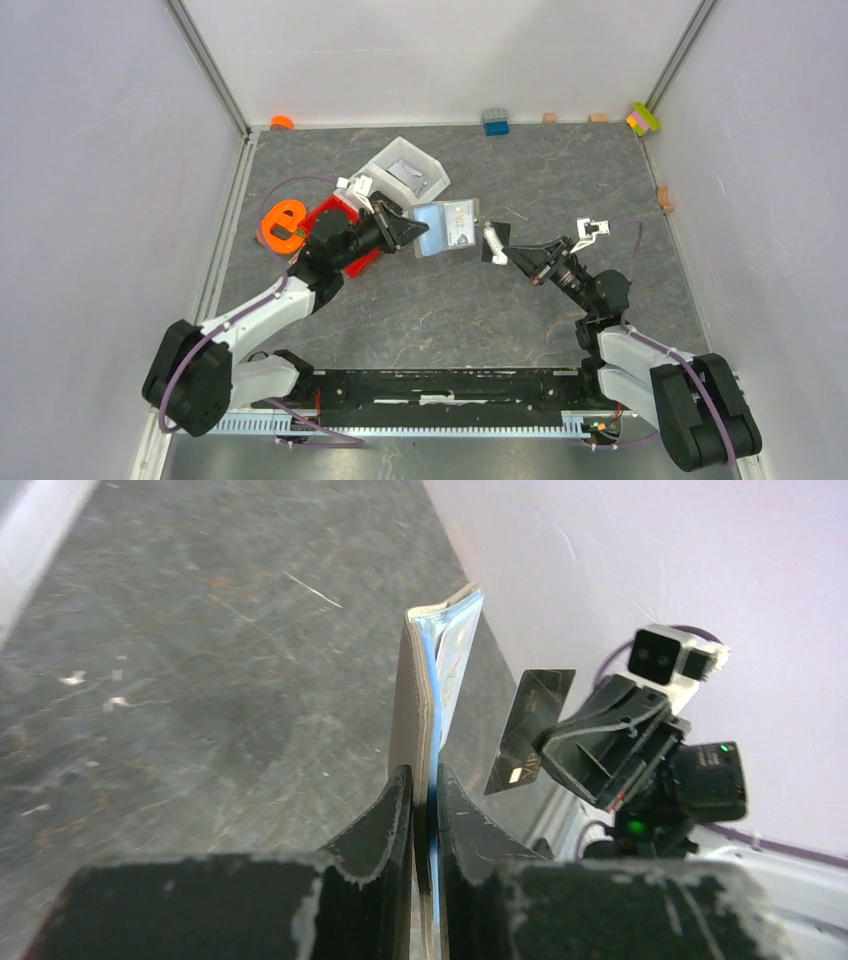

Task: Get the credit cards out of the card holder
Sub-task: Place the credit card in the storage box.

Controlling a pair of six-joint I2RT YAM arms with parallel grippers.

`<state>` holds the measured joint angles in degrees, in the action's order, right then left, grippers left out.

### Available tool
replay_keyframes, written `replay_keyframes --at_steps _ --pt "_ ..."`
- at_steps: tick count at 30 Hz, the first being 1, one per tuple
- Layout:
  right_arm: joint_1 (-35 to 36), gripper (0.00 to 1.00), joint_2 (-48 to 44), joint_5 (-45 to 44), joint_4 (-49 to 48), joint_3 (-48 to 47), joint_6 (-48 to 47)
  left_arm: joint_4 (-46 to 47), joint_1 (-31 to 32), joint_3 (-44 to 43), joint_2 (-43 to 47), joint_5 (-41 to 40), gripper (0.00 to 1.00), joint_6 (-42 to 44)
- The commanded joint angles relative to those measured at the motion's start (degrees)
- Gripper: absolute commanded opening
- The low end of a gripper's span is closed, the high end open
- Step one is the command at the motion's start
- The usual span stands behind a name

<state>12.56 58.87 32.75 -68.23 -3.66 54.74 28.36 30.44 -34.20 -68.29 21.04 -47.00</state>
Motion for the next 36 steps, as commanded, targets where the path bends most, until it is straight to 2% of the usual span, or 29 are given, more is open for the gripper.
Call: replay_keyframes --at_steps 1,6,11,19,30,36 --pt "1.0 0.00 0.6 -1.9 3.6 -3.0 -4.3 -2.9 -0.5 2.4 6.9 -9.9 0.03 5.3" --pt "2.6 0.00 2.9 -2.5 5.0 -5.0 -5.1 -3.4 -0.5 5.3 13.6 -14.7 0.05 6.6" --pt "4.8 0.00 6.0 -3.2 7.9 -8.8 -7.0 -4.9 -0.5 7.5 18.8 -20.6 0.02 7.0" --pt "9.7 0.00 13.6 -6.2 16.2 -17.5 -13.0 -6.3 -0.5 11.3 27.6 -30.1 0.02 5.6" --pt "15.4 0.00 30.0 -9.0 24.9 -36.1 -16.9 -6.3 -0.5 14.6 33.6 -35.9 0.02 4.3" --pt "17.1 0.00 40.6 -7.5 35.6 -50.9 -25.1 -6.3 -0.5 15.4 35.2 -37.3 0.02 3.8"
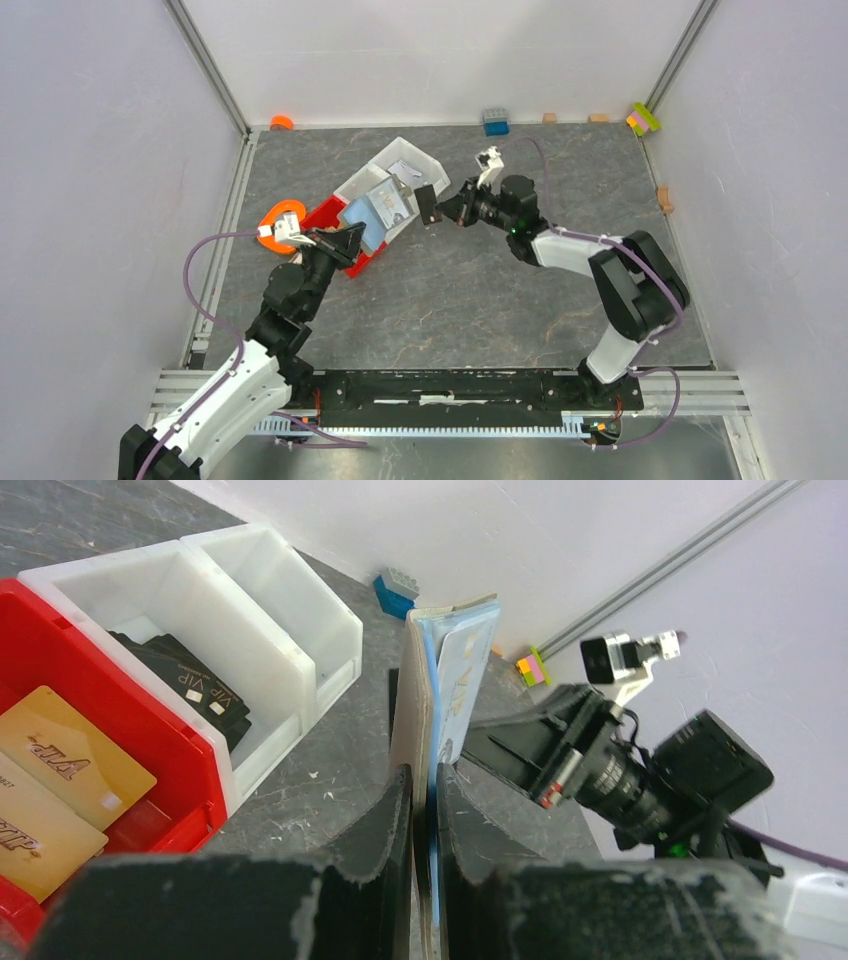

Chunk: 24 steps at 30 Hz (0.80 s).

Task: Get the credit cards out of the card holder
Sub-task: Place the credit card in the storage box.

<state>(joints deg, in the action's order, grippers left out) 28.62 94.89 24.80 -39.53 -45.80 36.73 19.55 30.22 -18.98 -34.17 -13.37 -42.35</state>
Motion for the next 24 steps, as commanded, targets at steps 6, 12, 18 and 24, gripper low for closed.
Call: replay_keyframes --at_steps 6,12,18,24 --pt "2.3 0.00 13.8 5.1 6.5 -18.8 -7.6 2.6 -0.2 0.4 2.2 -3.0 0.02 -0.7" --pt "5.4 0.00 22.7 7.2 12.8 -31.7 -12.8 3.0 -0.2 0.6 2.2 -2.3 0.02 -0.7" --pt "7.4 0.00 29.2 6.6 20.8 -42.8 -19.0 3.6 -0.2 0.8 1.8 -1.9 0.02 -0.5" --pt "7.7 0.00 35.5 4.6 28.7 -52.1 -24.6 4.0 -0.2 0.9 1.6 -1.7 0.02 -0.4"
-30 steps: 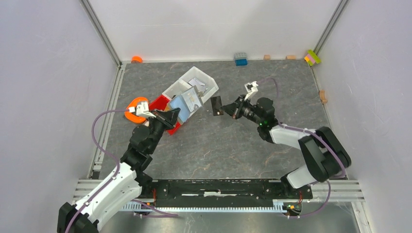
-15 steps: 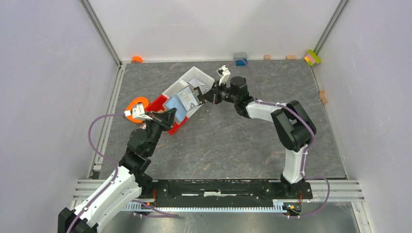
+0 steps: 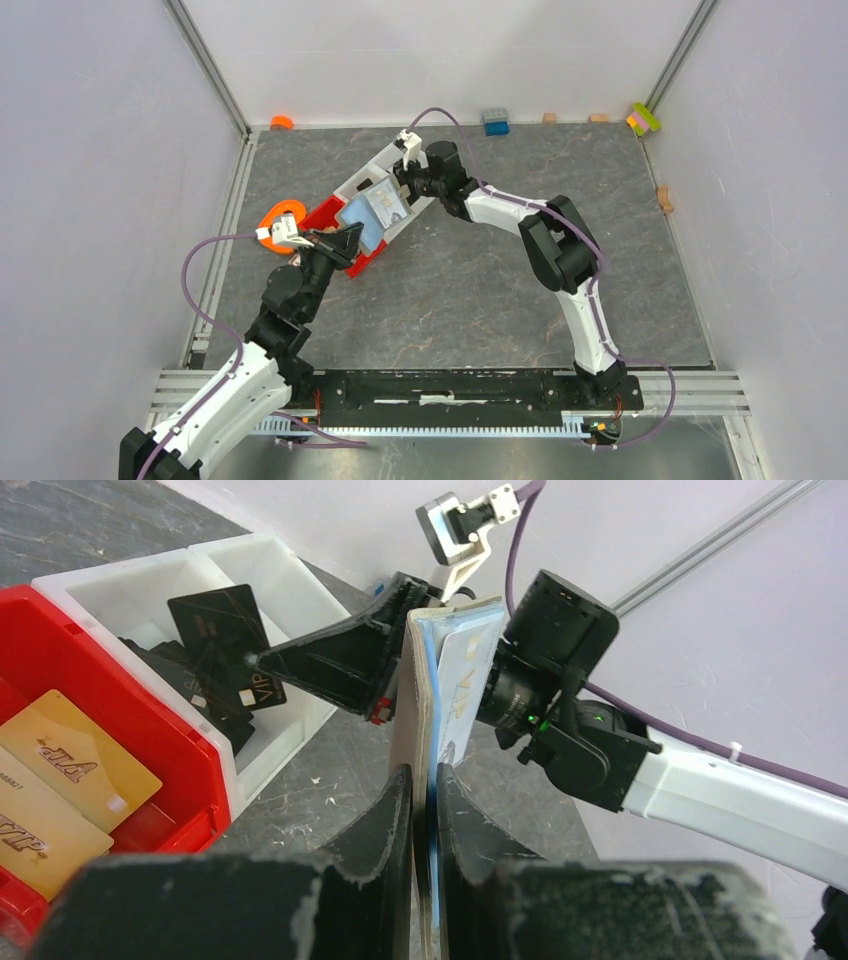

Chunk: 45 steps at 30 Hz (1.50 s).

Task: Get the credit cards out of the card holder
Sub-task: Place the credit card in the storage box, then remove the credit card from the card holder.

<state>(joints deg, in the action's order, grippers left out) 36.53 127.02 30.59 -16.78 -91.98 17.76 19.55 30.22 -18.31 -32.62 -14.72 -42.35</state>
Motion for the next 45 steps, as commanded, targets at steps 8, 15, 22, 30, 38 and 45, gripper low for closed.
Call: replay_keyframes --at_steps 8,15,22,30,38,45 --pt "0.2 0.25 5.7 -2.2 8.6 -9.2 -5.9 4.1 -0.2 0.3 0.3 -0.1 0.02 -0.3" --pt "0.2 0.40 -2.2 -7.3 9.2 -4.7 -6.3 4.1 -0.2 0.2 0.4 0.0 0.02 -0.3" --pt "0.0 0.50 -18.8 -19.6 1.9 12.7 -1.9 4.2 -0.2 0.3 0.8 0.7 0.02 0.1" --pt "0.4 0.81 -35.1 -40.3 6.6 24.3 -2.0 5.3 -0.2 -0.1 -0.6 3.0 0.02 0.4" --pt "0.4 0.98 -60.7 -51.3 -0.4 52.9 -1.0 6.4 -0.2 -0.7 -2.8 7.2 0.06 0.7" --pt "0.3 0.98 -72.8 -36.3 -17.9 72.0 1.1 9.3 -0.2 -1.6 -8.8 11.9 0.17 0.3"
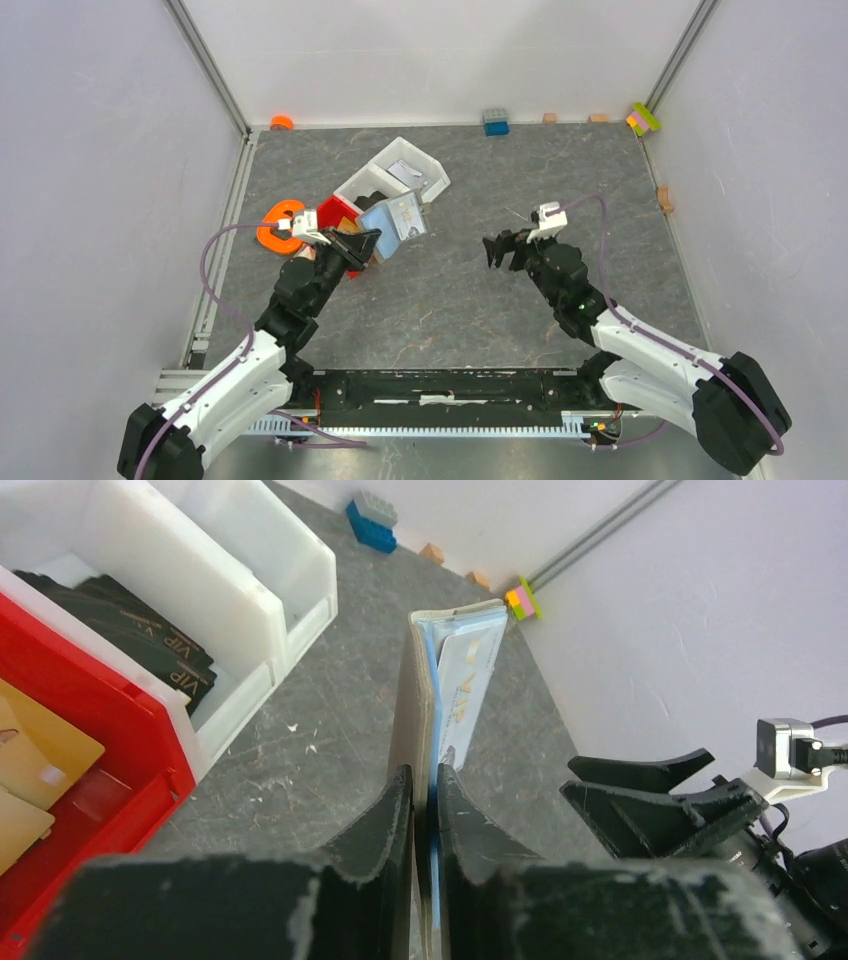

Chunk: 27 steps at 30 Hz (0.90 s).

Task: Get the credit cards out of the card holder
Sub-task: Remove the credit card from the card holder.

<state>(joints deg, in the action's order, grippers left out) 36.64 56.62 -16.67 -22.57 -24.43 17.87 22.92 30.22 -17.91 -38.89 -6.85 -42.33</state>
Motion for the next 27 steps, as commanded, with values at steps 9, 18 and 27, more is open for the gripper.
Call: replay_keyframes --at_steps 9,18,27 --pt "0.2 0.98 -5.1 21.4 -17.6 9.5 2.1 12.3 -0.2 -6.9 -15.0 18.9 0.02 -0.9" --pt "0.2 0.98 -4.6 23.9 -19.9 9.9 4.0 23.9 -0.2 -11.6 -28.6 34.9 0.02 -7.2" --pt "0.2 0.73 -4.6 24.9 -23.8 11.4 6.0 24.5 -0.2 -12.2 -29.8 36.3 0.02 -8.1"
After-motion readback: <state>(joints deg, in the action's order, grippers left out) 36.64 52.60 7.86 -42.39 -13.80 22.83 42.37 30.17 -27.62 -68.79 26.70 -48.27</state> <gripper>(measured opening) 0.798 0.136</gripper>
